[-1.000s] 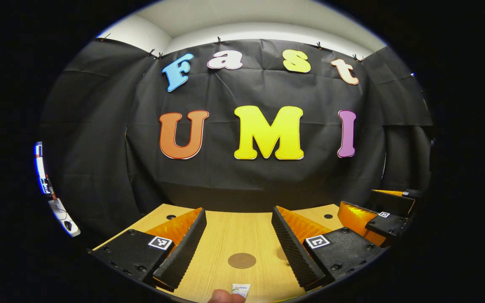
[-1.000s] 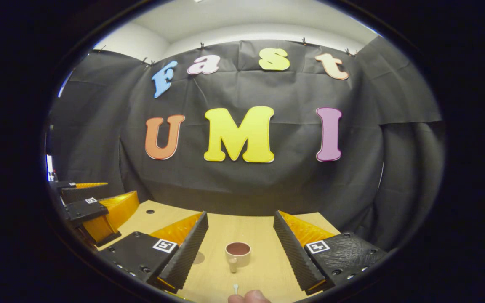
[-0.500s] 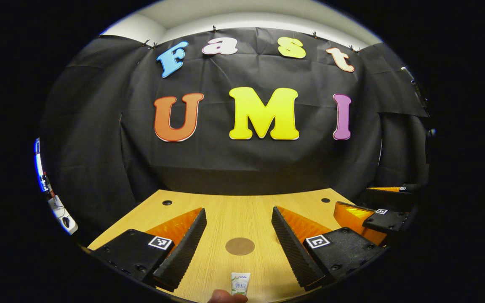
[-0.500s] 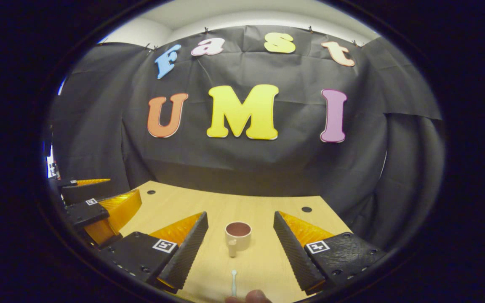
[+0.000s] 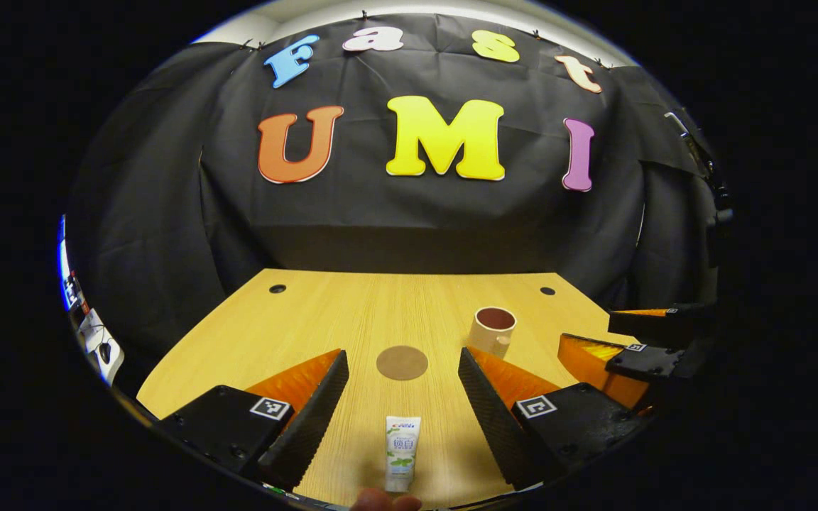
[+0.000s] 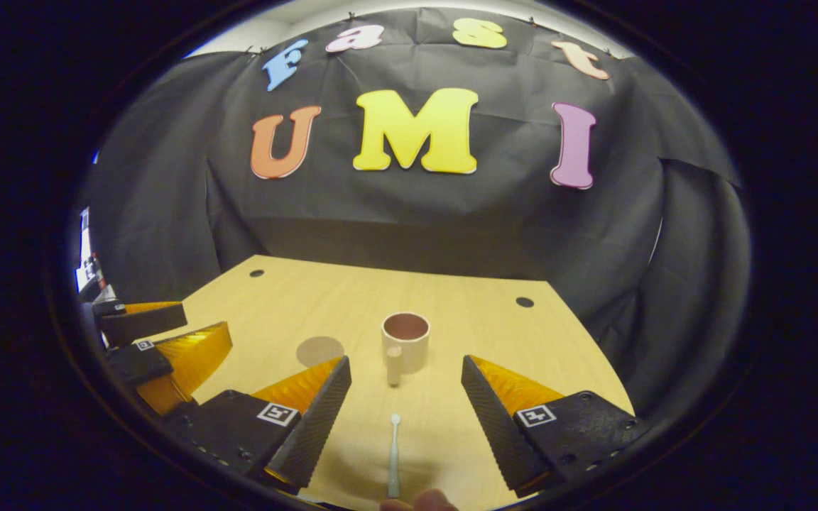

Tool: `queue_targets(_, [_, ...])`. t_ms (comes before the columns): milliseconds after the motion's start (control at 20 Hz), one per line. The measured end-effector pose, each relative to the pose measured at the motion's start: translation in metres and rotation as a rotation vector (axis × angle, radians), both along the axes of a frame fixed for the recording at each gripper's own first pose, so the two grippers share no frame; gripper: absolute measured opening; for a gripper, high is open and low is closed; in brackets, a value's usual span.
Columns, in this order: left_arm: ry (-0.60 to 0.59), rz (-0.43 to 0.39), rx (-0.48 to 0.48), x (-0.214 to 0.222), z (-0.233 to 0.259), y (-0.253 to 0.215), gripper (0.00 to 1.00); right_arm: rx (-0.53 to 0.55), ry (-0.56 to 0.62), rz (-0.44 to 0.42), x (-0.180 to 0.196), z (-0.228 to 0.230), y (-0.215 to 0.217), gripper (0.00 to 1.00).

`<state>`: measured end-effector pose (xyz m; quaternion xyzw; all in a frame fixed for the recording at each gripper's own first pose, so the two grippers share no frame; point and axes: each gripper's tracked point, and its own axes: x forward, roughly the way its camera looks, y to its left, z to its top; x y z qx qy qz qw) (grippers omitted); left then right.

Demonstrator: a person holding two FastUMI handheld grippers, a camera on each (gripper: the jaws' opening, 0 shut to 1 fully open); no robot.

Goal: Put the toothbrush and toothpaste on the desktop into the cup, then pick up the cup and place it on the coaster on the desktop.

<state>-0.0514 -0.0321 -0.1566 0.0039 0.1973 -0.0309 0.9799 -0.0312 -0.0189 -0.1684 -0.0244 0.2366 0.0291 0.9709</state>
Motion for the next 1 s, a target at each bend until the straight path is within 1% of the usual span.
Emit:
queue_targets(50, [0.027,-0.002,0.000,-0.004,-0.009,0.001,0.99,-0.001,0.025,-0.002,-0.002,-0.009,-0.001,0.95])
queue_targets(100, [0.056,-0.004,0.000,-0.007,-0.019,0.002,0.99,-0.001,0.050,-0.003,-0.005,-0.018,-0.001,0.98])
queue_targets(150, [0.085,-0.010,-0.003,-0.009,-0.028,0.002,0.99,-0.004,0.077,-0.004,-0.007,-0.027,-0.001,0.96])
queue_targets(250, [0.151,-0.019,-0.002,-0.019,-0.048,0.002,1.00,-0.015,0.145,-0.006,-0.010,-0.048,-0.001,0.96])
queue_targets(500, [0.286,-0.007,0.016,-0.035,-0.085,0.010,1.00,-0.012,0.295,-0.025,-0.015,-0.094,-0.002,0.96])
queue_targets(550, [0.316,-0.012,0.020,-0.039,-0.093,0.010,1.00,-0.014,0.322,-0.026,-0.016,-0.102,-0.001,0.99])
queue_targets(600, [0.338,-0.015,0.024,-0.041,-0.098,0.012,1.00,-0.018,0.349,-0.027,-0.017,-0.111,-0.001,0.96])
queue_targets(650, [0.359,-0.019,0.029,-0.044,-0.104,0.012,1.00,-0.023,0.372,-0.027,-0.017,-0.118,-0.001,0.99])
queue_targets(700, [0.376,-0.020,0.034,-0.047,-0.109,0.012,1.00,-0.025,0.394,-0.027,-0.018,-0.123,0.000,0.96])
queue_targets(1000, [0.438,-0.011,0.018,-0.059,-0.125,0.008,1.00,-0.026,0.495,-0.041,-0.015,-0.150,0.003,0.96])
